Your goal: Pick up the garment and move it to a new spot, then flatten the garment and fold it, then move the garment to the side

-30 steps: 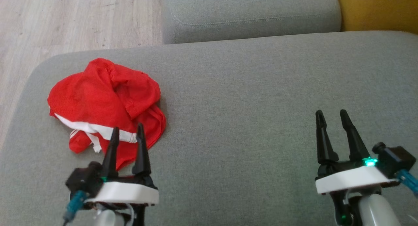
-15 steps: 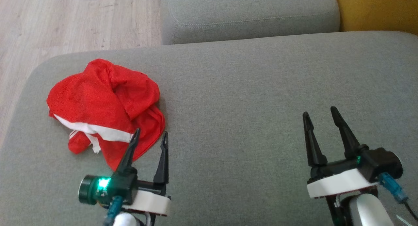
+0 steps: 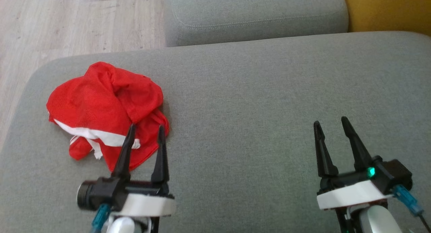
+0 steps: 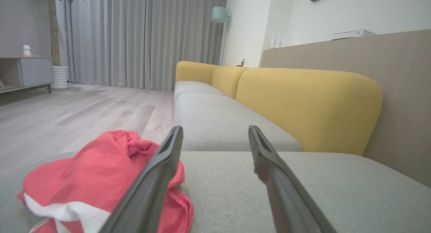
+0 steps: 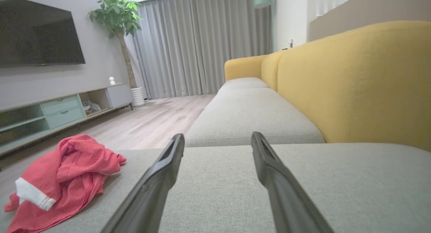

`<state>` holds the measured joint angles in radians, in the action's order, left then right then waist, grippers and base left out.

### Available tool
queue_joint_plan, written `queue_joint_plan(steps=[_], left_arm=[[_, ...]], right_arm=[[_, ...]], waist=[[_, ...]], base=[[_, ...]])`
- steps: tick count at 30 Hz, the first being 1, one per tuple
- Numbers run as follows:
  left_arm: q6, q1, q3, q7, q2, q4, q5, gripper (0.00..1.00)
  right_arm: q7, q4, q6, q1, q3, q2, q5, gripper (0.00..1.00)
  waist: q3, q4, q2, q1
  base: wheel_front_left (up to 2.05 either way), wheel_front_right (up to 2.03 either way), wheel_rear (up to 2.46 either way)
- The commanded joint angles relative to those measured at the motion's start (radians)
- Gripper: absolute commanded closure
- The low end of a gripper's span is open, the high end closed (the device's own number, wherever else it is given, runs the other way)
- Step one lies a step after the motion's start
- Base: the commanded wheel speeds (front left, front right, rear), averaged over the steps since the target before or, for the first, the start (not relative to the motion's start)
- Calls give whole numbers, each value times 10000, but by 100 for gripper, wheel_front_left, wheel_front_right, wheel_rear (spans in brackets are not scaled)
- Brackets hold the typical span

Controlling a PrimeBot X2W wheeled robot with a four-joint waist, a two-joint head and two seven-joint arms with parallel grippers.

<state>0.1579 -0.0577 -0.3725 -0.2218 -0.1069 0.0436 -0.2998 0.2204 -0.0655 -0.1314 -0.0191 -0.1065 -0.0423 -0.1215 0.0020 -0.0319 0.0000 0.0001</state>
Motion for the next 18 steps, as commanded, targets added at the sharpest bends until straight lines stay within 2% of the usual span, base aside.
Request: queue_joint_plan(steps=[1, 3, 9, 18], left_arm=[[-143, -4, 494, -151, 99, -346, 156, 0], [-461, 201, 815, -240, 274, -192, 373, 0], [-1009, 366, 1099, -400, 463, 360, 1016, 0], [-1315, 356, 1331, -400, 557, 869, 940, 0]], right_arm=[[165, 223, 7, 145, -193, -75, -119, 0], [254, 1, 7, 89, -184, -76, -795, 0], [414, -368, 7, 15, -376, -79, -1225, 0], [414, -712, 7, 55, -431, -79, -1655, 0]], waist=[[-3, -19, 0, -1], [-4, -44, 0, -1], [-24, -95, 0, -1], [-85, -85, 0, -1]], base=[[0, 0, 0], [0, 0, 0], [0, 0, 0], [0, 0, 0]])
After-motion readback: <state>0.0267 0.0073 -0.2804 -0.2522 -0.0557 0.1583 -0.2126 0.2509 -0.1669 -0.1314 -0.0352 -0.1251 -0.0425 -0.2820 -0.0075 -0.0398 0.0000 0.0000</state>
